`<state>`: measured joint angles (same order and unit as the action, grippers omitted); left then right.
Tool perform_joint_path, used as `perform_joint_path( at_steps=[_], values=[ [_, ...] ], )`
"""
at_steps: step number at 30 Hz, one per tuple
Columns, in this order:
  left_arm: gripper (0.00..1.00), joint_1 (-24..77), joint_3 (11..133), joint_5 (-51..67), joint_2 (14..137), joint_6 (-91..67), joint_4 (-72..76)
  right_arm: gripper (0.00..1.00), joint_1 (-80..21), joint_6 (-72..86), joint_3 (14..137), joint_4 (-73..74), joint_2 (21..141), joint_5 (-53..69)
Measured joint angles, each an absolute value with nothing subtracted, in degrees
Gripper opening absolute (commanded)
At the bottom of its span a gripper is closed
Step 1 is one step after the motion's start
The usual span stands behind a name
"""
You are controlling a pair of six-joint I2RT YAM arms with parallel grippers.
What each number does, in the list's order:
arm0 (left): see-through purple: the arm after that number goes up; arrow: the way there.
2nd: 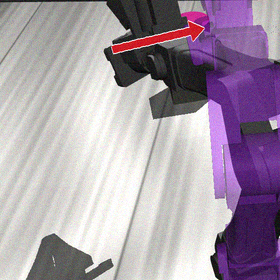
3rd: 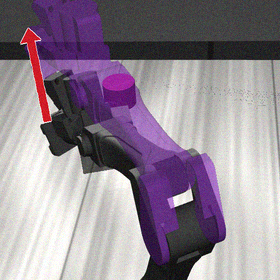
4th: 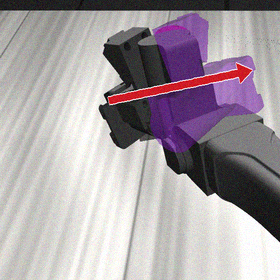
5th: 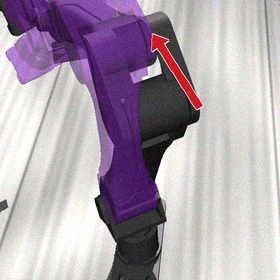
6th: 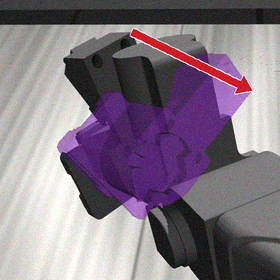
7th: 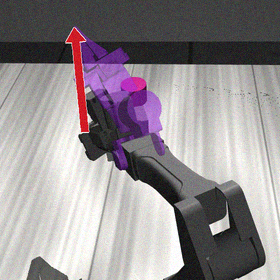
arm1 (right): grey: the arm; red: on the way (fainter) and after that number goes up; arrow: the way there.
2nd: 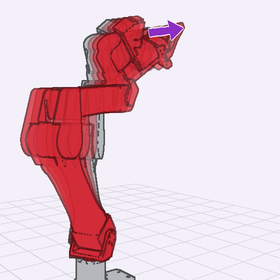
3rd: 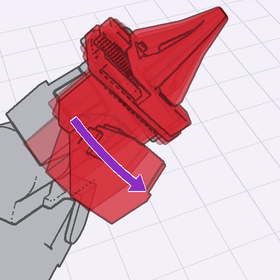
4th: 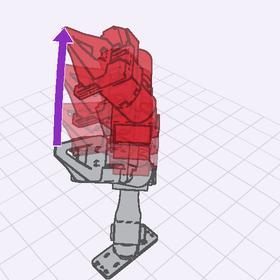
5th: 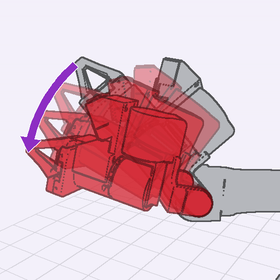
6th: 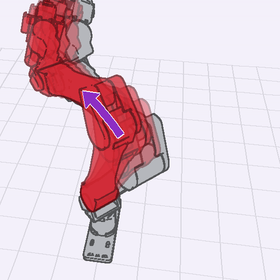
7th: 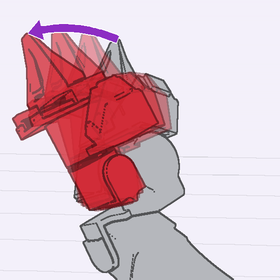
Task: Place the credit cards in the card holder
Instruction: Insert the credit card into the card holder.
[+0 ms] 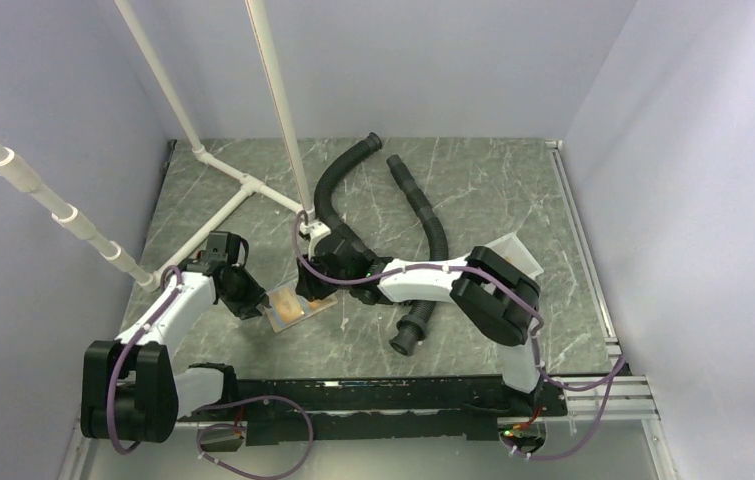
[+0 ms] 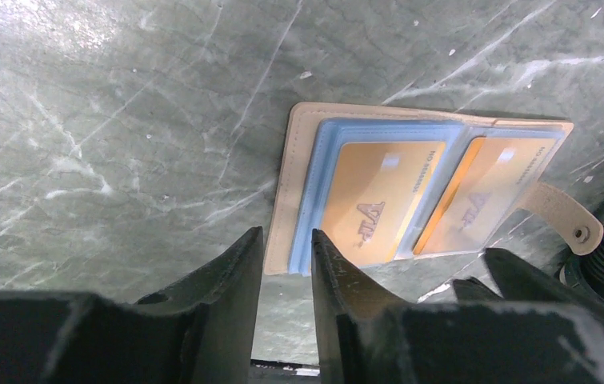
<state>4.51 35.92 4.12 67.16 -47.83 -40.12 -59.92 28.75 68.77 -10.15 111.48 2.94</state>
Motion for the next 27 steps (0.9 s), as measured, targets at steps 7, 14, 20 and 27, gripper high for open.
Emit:
perform_joint_path(
  at_steps=[7,14,20,27],
  values=[
    [0.25,4.5,36.0,5.1,67.7,-47.9,-40.4,0.26,-60.3,25.3,69.5,-8.7,114.7,7.7],
    [0.25,4.4,36.0,6.7,69.0,-47.8,-40.1,0.22,-60.8,23.4,71.5,-7.5,116.3,7.9],
    [0.26,3.9,36.0,7.9,69.2,-47.7,-39.9,0.1,-60.9,22.5,72.4,-6.9,117.8,7.8],
    [0.35,2.5,36.0,10.2,69.3,-47.7,-39.3,0.1,-61.0,22.5,73.3,-6.5,118.8,6.3]
  ],
)
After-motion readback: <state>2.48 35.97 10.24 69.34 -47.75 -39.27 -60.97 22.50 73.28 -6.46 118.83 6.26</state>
